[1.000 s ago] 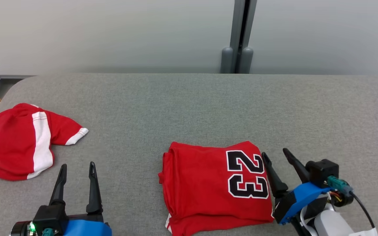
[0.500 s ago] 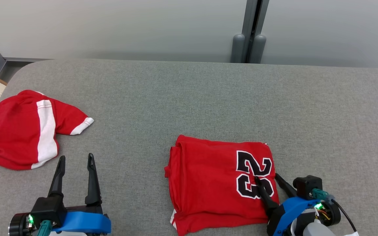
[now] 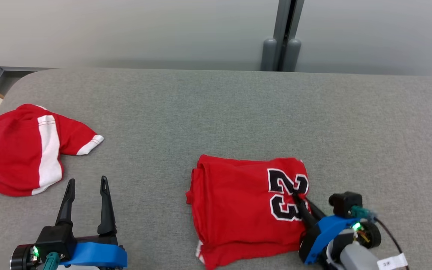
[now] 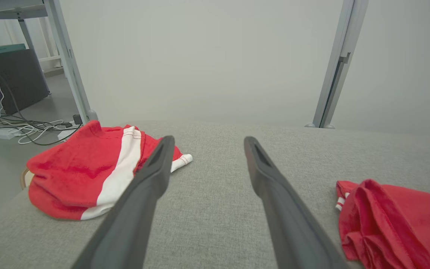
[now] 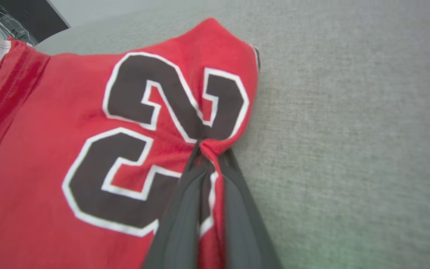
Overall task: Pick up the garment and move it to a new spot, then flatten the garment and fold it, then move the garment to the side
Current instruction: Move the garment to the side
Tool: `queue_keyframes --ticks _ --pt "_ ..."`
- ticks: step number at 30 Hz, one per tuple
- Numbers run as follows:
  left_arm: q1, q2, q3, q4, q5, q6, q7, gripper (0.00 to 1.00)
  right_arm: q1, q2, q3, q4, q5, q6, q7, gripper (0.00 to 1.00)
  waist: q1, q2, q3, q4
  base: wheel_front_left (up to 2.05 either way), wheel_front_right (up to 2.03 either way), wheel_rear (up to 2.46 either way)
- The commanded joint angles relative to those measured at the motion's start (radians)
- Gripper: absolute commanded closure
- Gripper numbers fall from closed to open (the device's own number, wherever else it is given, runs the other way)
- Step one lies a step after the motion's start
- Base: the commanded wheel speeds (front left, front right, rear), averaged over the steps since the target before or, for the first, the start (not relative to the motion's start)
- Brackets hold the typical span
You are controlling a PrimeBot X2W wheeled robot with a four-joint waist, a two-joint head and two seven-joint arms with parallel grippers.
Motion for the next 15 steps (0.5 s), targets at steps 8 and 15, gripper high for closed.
queue_keyframes --ticks 8,15 --pt "-0.029 -0.002 -0.004 -0.020 -0.003 -0.005 -0.005 0.00 -0.083 -0.122 -0.054 -0.073 0.027 0.000 -0.014 1.00 0.0000 -0.0001 0.055 -0.094 0.00 0.00 0.00" --pt "-0.094 0.001 -0.006 -0.043 0.013 -0.008 -0.005 0.00 -0.077 -0.198 -0.134 -0.161 0.015 0.000 -0.014 1.00 0.0000 -0.0001 0.142 -0.210 0.00 0.00 0.00"
